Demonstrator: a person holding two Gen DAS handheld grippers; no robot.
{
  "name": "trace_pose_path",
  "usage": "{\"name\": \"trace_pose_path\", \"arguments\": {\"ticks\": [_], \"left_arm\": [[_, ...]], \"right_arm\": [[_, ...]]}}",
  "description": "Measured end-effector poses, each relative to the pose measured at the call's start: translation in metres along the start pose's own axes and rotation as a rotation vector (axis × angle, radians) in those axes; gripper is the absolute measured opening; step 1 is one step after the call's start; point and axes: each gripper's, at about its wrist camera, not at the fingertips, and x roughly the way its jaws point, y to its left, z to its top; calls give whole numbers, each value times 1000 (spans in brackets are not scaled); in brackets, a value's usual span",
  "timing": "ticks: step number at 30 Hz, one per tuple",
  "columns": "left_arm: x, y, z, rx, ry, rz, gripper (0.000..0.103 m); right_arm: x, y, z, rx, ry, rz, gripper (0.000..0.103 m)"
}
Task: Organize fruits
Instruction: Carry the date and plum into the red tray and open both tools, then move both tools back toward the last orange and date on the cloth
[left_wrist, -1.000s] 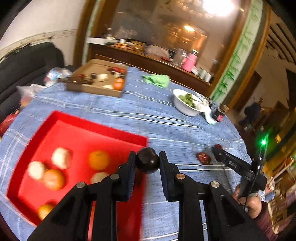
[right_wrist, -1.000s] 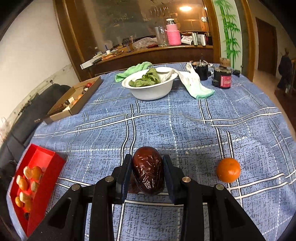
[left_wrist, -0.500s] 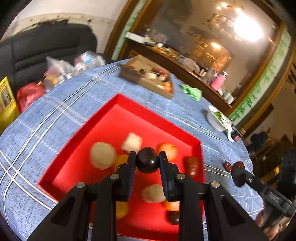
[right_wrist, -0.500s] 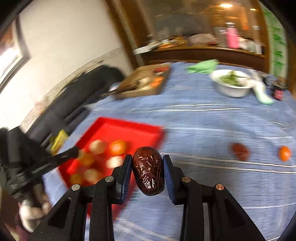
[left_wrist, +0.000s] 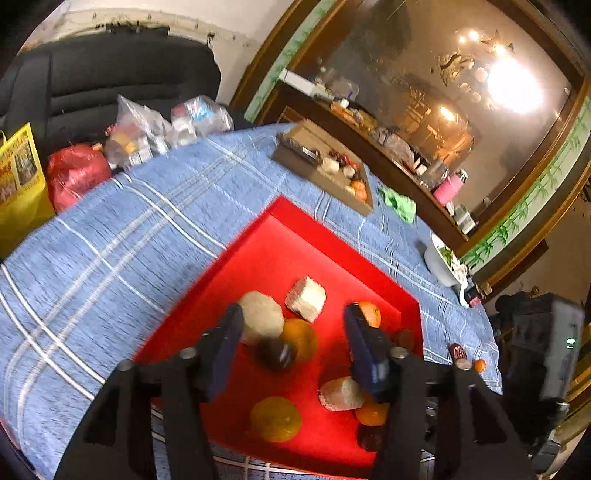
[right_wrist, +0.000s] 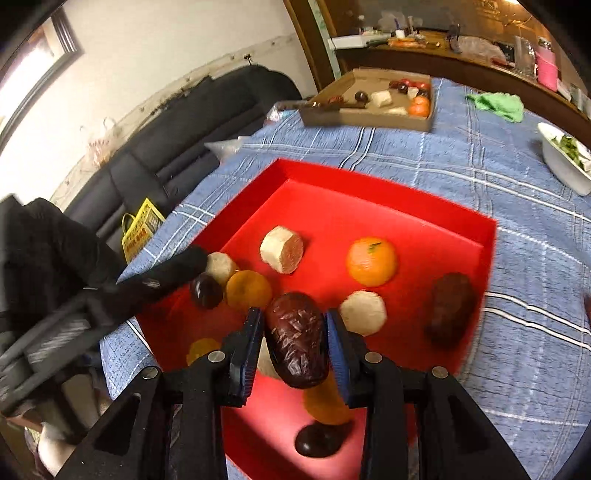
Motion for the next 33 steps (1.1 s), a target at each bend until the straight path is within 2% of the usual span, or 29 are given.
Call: {"name": "trace_pose_path", "arguments": {"ticks": [2, 3, 4, 6, 8, 13, 17, 21, 24, 28, 33], "left_arm": [[-12, 0, 3, 6, -37, 7, 71], [-15, 0, 4, 2, -50, 13, 79], [-21, -2, 5, -7, -71, 28, 86], [-26, -4, 7, -14, -78, 22, 89], [-26, -10, 6, -24, -52, -29, 90], [-24, -37, -3, 11, 9, -89, 90], [-24, -62, -12, 58, 40, -114, 90], [-19, -99, -25, 99, 113, -167, 90], [-13, -128, -38, 139, 159, -222, 90], [0, -159, -58, 211, 213, -255, 90], [5, -173, -66, 232, 239, -263, 90]], "right_arm": [[-3, 3, -1, 2, -21, 7, 51], [-5, 3, -1, -1, -30, 1, 55], [-8, 2, -2, -3, -39, -8, 56], [-18, -3, -4, 7, -59, -22, 56], [-29, -12, -9, 33, -76, -30, 56], [-59, -33, -22, 90, -138, -66, 56], [-93, -58, -39, 116, -209, -127, 58], [-126, -90, -63, 166, -258, -197, 60], [-151, -124, -84, 234, -281, -245, 60], [-179, -167, -112, 321, -291, -321, 60], [-198, -208, -138, 426, -289, -381, 60]]}}
